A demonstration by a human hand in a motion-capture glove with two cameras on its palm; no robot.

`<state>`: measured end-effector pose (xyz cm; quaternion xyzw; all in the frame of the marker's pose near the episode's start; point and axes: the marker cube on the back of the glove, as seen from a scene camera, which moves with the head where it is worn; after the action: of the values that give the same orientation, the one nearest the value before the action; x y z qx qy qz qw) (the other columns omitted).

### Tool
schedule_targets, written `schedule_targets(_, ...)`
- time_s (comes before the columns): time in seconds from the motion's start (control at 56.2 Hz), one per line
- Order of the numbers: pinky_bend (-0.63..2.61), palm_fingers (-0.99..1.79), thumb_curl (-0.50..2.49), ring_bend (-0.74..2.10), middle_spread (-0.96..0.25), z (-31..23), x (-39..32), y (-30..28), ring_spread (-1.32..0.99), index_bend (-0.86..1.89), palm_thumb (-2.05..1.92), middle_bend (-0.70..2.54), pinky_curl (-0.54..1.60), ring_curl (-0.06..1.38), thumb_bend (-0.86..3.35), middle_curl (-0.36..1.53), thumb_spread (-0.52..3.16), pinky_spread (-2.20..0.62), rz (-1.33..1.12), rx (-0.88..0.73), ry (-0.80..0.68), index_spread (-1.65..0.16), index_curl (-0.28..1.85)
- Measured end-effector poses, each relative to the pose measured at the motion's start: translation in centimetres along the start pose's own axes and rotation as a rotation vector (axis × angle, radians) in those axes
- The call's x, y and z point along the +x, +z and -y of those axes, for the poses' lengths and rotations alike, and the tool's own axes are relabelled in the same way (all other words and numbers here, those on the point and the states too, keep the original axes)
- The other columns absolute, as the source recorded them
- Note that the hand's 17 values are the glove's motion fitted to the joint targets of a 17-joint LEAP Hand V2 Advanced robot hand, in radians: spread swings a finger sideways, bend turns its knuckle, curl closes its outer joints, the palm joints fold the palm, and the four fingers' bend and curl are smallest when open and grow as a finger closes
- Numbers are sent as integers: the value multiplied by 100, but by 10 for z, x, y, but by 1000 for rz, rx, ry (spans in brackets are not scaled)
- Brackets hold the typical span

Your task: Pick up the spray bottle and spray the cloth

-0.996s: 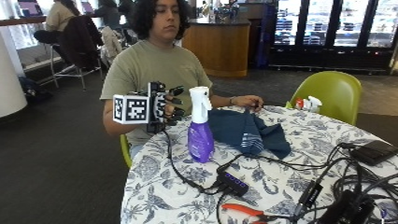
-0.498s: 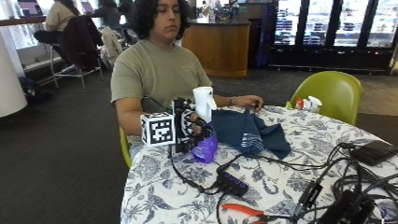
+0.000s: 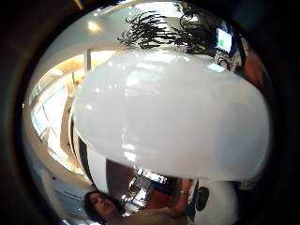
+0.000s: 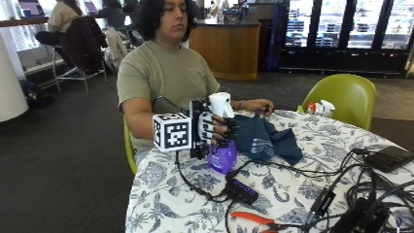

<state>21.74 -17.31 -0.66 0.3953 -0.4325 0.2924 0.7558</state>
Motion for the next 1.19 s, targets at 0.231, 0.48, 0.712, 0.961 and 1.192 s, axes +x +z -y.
schedule_targets(0.231, 25, 117, 52, 48, -12, -17, -60, -34, -12, 16, 109, 41, 33, 38, 4, 45, 66, -2, 76, 49, -135, -25, 34)
schedule_targets(0.48, 39, 133, 60, 55, -17, -28, -156, -46, -16, 21, 106, 47, 41, 45, -3, 50, 45, -19, -81, -154, -185, -27, 42)
schedule_targets(0.712, 42, 134, 65, 57, -19, -32, -201, 3, -17, 25, 103, 50, 43, 47, -3, 52, 35, -23, -457, -562, -53, -28, 49)
schedule_targets(0.961, 44, 133, 70, 58, -19, -48, -147, 75, -18, 27, 101, 53, 43, 48, -3, 53, 29, -24, -957, -933, 179, -28, 53)
schedule_targets(1.192, 44, 131, 73, 58, -19, -76, -73, 109, -18, 26, 101, 53, 44, 48, -3, 53, 28, -23, -1146, -1133, 336, -28, 55)
